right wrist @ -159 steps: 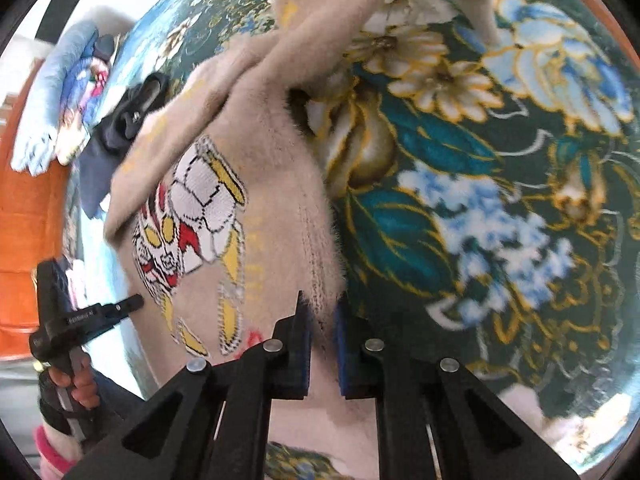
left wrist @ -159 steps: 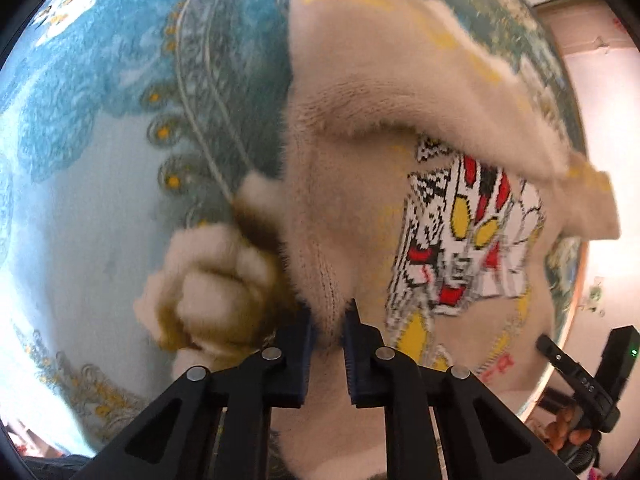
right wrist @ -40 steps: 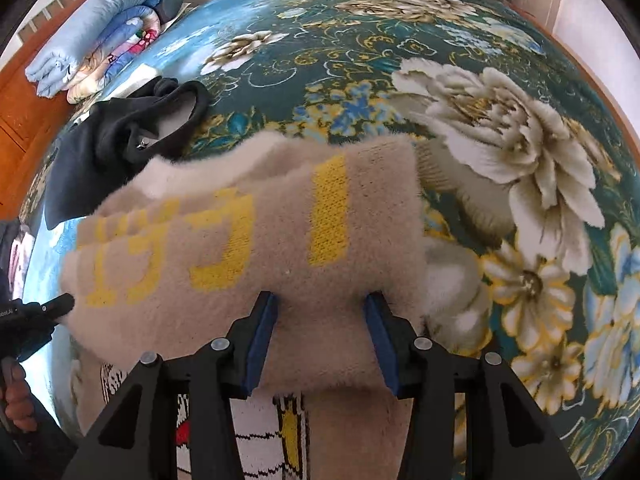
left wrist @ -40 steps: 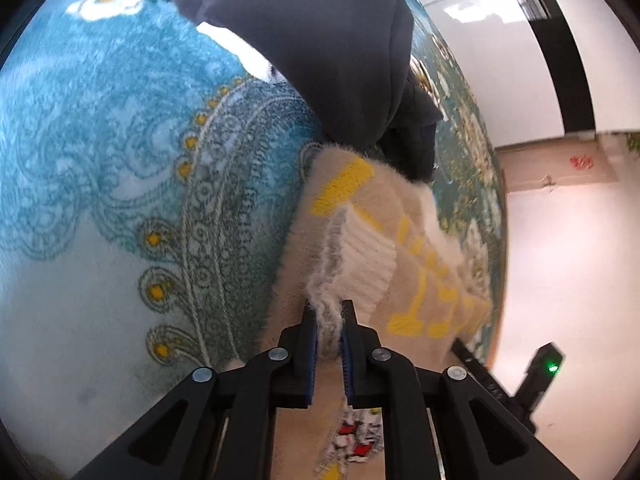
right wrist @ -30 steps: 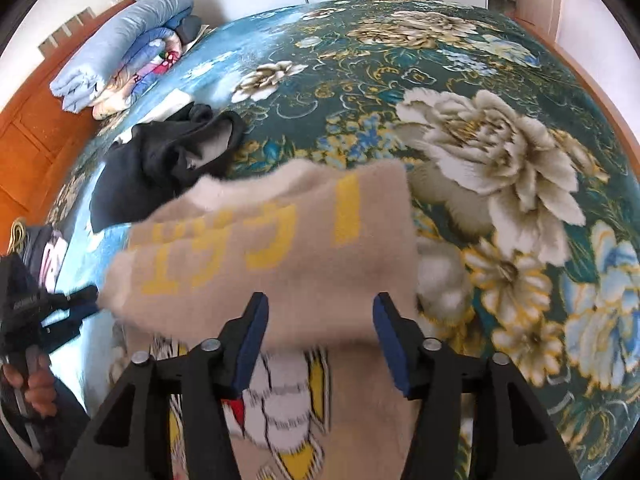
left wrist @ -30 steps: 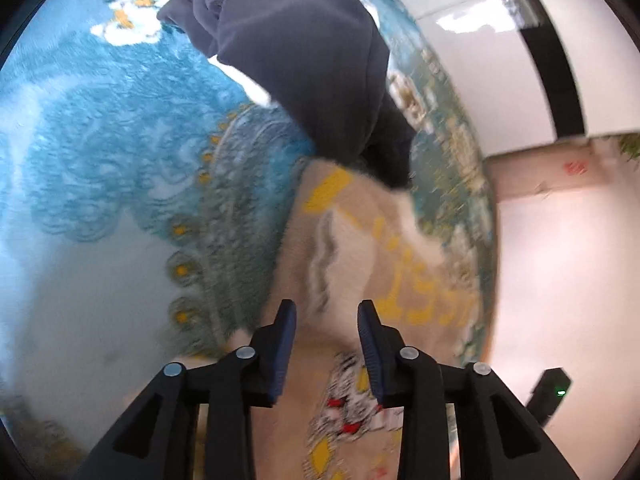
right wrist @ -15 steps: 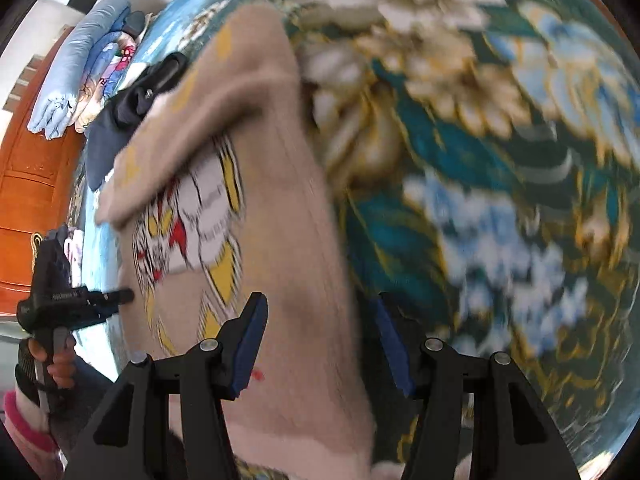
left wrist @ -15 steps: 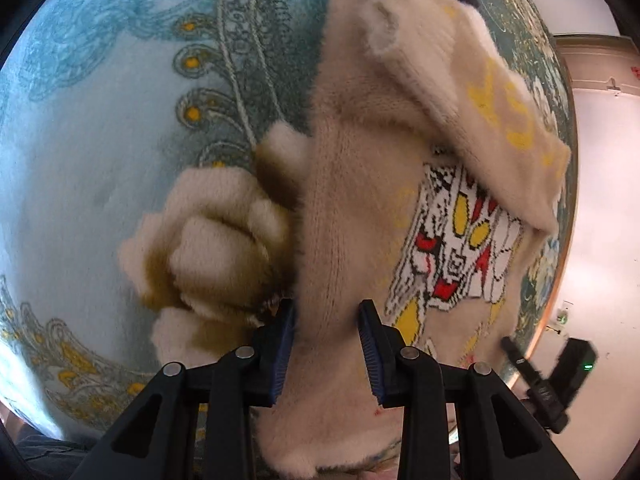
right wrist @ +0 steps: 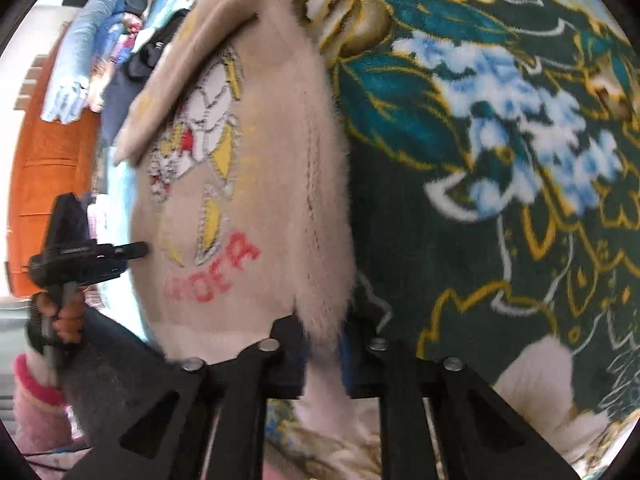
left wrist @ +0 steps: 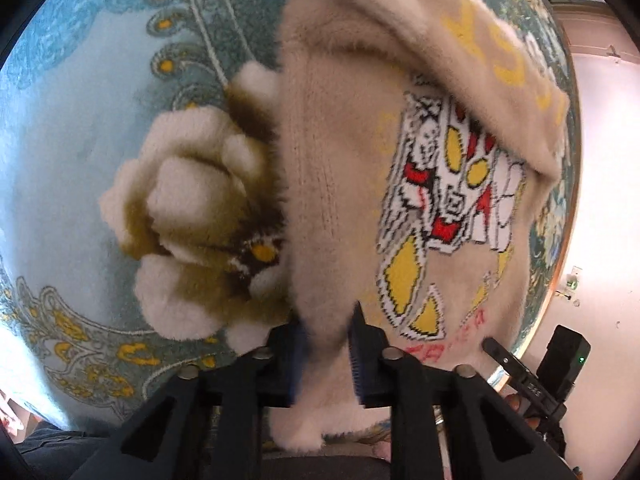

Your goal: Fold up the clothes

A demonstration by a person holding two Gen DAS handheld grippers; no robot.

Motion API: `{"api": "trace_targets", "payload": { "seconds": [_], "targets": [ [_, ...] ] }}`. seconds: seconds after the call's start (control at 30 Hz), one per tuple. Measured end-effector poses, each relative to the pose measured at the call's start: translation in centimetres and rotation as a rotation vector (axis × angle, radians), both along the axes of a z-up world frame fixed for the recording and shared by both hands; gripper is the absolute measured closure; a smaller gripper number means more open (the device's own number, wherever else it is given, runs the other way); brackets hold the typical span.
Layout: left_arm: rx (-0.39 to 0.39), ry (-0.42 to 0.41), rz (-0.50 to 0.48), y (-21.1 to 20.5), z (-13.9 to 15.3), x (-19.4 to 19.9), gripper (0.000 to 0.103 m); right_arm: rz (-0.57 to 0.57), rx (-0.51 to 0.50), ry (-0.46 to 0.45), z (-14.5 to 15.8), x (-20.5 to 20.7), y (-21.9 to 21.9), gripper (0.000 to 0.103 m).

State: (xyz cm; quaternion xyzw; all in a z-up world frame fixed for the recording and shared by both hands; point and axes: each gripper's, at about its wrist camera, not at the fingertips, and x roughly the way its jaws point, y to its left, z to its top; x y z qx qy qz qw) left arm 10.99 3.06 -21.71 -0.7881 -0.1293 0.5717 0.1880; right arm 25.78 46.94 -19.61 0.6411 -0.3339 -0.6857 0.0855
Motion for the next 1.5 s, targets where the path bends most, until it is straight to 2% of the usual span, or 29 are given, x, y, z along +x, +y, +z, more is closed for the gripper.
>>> {"api": "trace_targets", "payload": {
  "seconds": [0.13, 0.3, 0.4, 0.57, 0.6, 0.67, 0.77, 0.93, 1.0, 1.1, 1.17, 1.27, 1.33, 1.4, 1.47, 1.5],
  "targets": [
    [0.128, 0.037, 0.076, -1.4, 1.5, -0.5, 0.09, -0.035, -0.148, 0.092, 2.2, -0.8, 0.3, 0.092],
    [0.323, 0.06, 0.258, -2.9, 2.2, -3.4, 0.09, -0.132, -0.344, 0.244, 5.5, -3.9, 1.7, 0.092],
    [0.403, 0.049, 0.369, -3.3, 1.9, -5.4, 0.09, -0.212, -0.431, 0.319, 7.0, -6.9, 2.7, 0.093],
    [0.531, -0.009, 0.58, -5.4, -0.2, -6.9, 0.085, -0.291, -0.439, 0.343, 7.7, -13.5, 3.3, 0.093],
    [0.56, -0.013, 0.606, -5.5, -0.4, -7.1, 0.08, -0.304, -0.43, 0.339, 7.6, -14.7, 3.5, 0.093],
    [0.612, -0.017, 0.652, -5.6, -0.9, -7.6, 0.075, -0.325, -0.403, 0.317, 7.1, -16.7, 4.2, 0.093],
    [0.649, 0.005, 0.686, -5.1, -1.0, -8.0, 0.067, -0.34, -0.359, 0.27, 5.6, -19.6, 4.2, 0.093],
    [0.728, 0.064, 0.821, -6.9, -1.0, -8.3, 0.058, -0.369, -0.311, 0.203, 4.4, -22.8, 5.1, 0.092],
    [0.732, 0.086, 0.833, -7.1, -0.9, -8.5, 0.054, -0.374, -0.299, 0.183, 4.1, -24.0, 5.2, 0.092],
    [0.653, 0.127, 0.785, -6.8, -0.7, -9.1, 0.05, -0.351, -0.252, 0.158, 3.8, -25.6, 4.5, 0.092],
    [0.582, 0.157, 0.728, -6.6, -0.3, -9.5, 0.049, -0.345, -0.229, 0.142, 3.7, -26.4, 4.1, 0.092],
    [0.442, 0.246, 0.602, -4.8, 0.8, -10.1, 0.046, -0.361, -0.212, 0.108, 3.5, -26.8, 4.0, 0.089],
    [0.402, 0.284, 0.531, -3.5, 1.4, -10.3, 0.046, -0.369, -0.217, 0.096, 3.7, -26.8, 4.1, 0.088],
    [0.377, 0.317, 0.466, -2.2, 1.9, -10.5, 0.046, -0.346, -0.209, 0.103, 4.2, -26.9, 4.0, 0.082],
    [0.351, 0.346, 0.43, -1.5, 2.3, -10.6, 0.048, -0.311, -0.185, 0.125, 5.1, -26.9, 3.8, 0.071],
    [0.344, 0.354, 0.421, -1.1, 2.4, -10.6, 0.048, -0.297, -0.175, 0.138, 5.5, -26.9, 3.8, 0.068]
  ]
}}
